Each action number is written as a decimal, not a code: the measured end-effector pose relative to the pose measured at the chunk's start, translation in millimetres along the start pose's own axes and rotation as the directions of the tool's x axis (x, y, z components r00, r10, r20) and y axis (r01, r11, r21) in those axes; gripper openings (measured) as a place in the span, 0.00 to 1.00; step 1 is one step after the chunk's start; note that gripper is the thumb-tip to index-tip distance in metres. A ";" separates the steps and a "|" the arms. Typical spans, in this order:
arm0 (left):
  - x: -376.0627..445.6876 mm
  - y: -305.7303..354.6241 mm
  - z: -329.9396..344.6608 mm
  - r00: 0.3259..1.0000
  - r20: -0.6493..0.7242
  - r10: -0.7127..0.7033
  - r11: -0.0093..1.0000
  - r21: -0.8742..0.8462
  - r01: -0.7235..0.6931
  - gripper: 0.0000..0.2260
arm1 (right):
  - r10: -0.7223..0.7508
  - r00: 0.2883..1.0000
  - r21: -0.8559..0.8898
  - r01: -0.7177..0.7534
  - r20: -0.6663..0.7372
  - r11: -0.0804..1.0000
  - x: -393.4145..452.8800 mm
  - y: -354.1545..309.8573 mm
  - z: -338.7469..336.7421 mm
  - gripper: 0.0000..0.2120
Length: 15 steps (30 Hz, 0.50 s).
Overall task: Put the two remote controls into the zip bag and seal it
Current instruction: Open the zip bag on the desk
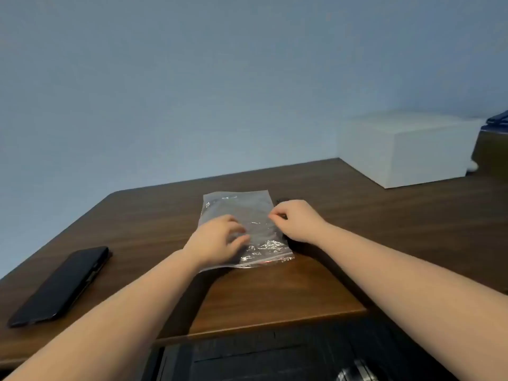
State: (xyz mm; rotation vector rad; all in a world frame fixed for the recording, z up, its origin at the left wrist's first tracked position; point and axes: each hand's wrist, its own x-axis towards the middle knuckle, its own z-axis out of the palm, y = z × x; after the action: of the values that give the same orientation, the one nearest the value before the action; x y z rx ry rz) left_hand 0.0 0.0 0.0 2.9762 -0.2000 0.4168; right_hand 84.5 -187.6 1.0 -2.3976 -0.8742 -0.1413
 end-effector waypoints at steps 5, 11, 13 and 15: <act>-19.4 17.1 2.4 0.979 0.190 0.074 0.995 0.053 -0.085 0.25 | -0.032 0.999 0.005 0.032 0.023 0.999 -18.9 -15.8 0.2 0.12; -25.1 16.4 2.7 0.967 0.140 0.215 0.948 0.209 -0.241 0.13 | 0.007 1.000 0.050 -0.006 -0.014 0.999 -23.7 -20.1 0.8 0.13; -24.2 16.9 3.6 0.967 0.146 0.210 0.933 0.267 -0.242 0.13 | 0.017 0.999 0.085 -0.015 -0.033 0.996 -24.2 -22.4 1.7 0.13; -22.0 15.5 6.7 0.983 0.101 0.153 0.949 0.262 -0.175 0.12 | 0.028 0.999 0.121 -0.022 -0.044 0.992 -24.9 -24.6 4.4 0.12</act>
State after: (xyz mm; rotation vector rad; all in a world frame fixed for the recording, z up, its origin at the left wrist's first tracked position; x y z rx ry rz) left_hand -21.5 -13.8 -10.9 3.2614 -0.4362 0.3698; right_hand 49.4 -183.8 2.2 -2.2837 -0.8087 -0.1293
